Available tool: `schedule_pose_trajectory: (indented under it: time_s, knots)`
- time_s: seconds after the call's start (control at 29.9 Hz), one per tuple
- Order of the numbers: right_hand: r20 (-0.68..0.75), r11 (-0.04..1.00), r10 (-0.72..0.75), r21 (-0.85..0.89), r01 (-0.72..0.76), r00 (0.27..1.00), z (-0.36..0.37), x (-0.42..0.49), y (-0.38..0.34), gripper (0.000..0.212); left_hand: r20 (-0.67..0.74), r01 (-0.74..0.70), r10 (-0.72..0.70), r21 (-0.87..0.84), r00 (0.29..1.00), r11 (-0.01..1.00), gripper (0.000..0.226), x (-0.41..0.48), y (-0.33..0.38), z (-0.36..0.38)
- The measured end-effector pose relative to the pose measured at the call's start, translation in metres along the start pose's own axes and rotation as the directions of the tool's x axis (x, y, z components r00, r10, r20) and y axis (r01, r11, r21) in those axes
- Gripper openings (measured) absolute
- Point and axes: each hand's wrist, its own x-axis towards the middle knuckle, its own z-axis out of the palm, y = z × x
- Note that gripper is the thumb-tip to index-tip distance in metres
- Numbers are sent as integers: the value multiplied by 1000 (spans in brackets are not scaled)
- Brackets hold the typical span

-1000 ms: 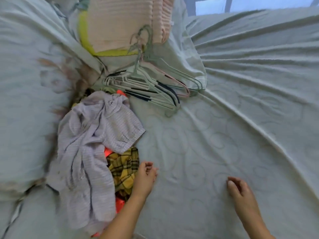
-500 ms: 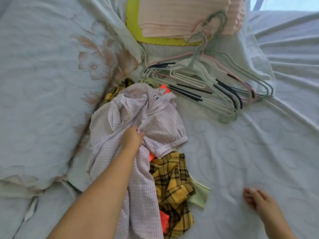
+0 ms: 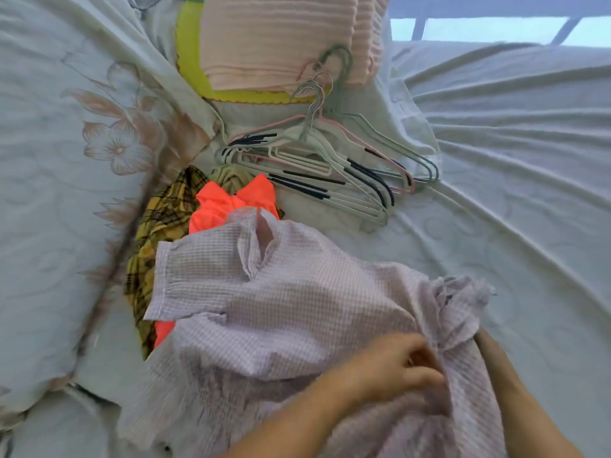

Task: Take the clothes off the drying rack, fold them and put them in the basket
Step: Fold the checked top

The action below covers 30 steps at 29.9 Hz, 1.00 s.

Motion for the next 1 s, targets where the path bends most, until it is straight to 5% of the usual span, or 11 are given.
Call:
schedule_pose_trajectory:
  time_s: [0.07,0.2,0.37,0.43,0.5,0.57,0.7,0.8,0.9,1.0]
  knots:
    - [42,995,-62,75,59,997,-44,21,-20,32,-232,45,9,226,973,973,22,26,-16,-24]
    - [-296,984,-176,-74,161,939,-124,44,3,23,-538,392,-27,579,842,715,33,72,-51,-99]
    - [-509,905,-337,-407,124,792,-176,55,10,46,-741,695,-87,574,666,434,52,78,-82,-174]
    - [-466,801,-512,-562,205,722,-166,63,4,63,-659,671,-228,564,717,481,62,77,-88,-178]
    - [-301,657,-616,-705,265,728,-151,74,-8,78,-566,604,-258,590,783,536,68,81,-89,-169]
    - [-227,587,-531,-794,161,816,-135,86,-18,78,-519,526,-172,679,837,511,71,93,-86,-157]
    - [-174,243,-353,-966,-90,919,-130,95,-30,65,-397,452,-220,733,891,508,63,120,-75,-126]
    - [-122,284,-219,-957,-57,968,-160,91,-32,30,-361,453,-278,769,890,452,29,127,-62,-114]
    - [-50,373,-281,-926,61,959,-191,78,-41,28,-316,410,-264,622,911,667,8,116,-37,-121]
    - [-34,458,-489,-861,224,872,-209,52,-73,33,-348,311,-135,522,928,794,19,99,3,-140]
